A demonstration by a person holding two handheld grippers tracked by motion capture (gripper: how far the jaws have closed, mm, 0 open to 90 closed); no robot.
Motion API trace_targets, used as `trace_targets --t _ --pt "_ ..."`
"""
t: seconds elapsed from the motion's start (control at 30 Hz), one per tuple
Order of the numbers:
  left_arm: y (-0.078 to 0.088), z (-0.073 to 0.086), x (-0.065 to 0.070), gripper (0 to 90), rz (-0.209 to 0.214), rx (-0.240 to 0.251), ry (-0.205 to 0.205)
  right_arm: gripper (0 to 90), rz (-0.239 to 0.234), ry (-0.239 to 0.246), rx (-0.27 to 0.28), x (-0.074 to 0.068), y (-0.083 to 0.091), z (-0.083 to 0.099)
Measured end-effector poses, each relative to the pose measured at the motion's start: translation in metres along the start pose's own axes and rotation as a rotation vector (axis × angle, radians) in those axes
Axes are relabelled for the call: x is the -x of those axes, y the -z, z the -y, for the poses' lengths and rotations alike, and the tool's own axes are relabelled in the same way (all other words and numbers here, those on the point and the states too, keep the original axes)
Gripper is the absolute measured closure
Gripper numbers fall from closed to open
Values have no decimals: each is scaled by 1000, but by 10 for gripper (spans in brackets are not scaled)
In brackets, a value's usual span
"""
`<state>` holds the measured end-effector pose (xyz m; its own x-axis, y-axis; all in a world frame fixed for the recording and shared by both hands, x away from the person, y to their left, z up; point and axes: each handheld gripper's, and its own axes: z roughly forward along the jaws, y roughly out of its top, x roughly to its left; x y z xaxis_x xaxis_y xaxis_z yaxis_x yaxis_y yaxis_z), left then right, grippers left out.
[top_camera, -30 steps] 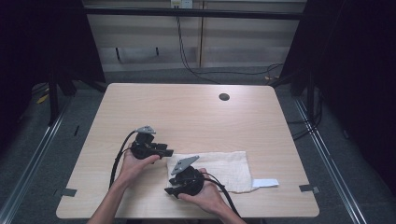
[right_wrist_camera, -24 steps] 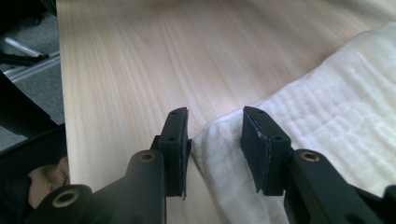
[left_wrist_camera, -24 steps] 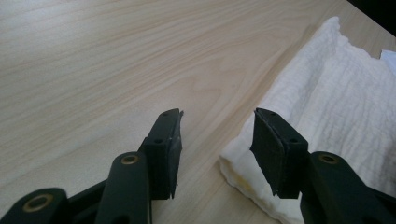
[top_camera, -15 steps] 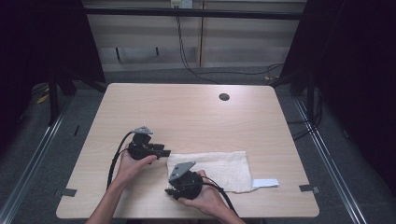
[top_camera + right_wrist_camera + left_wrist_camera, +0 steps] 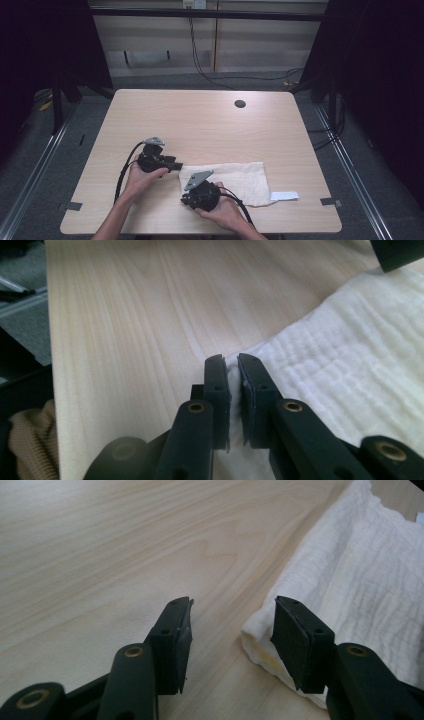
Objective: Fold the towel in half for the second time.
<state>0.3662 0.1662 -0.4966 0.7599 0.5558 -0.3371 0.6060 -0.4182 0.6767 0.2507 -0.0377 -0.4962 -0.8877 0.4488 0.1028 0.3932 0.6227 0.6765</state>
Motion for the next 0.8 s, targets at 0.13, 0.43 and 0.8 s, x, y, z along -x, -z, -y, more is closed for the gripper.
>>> trace_targets --t 0.13,0.43,0.8 --pt "-6 1 3 512 21 -26 -13 845 -25 -24 19 2 1 3" --pt "-10 2 11 675 50 -58 -66 846 -45 -43 26 5 1 4" --pt "-19 5 15 859 113 -41 -59 853 -31 -50 24 4 1 3"
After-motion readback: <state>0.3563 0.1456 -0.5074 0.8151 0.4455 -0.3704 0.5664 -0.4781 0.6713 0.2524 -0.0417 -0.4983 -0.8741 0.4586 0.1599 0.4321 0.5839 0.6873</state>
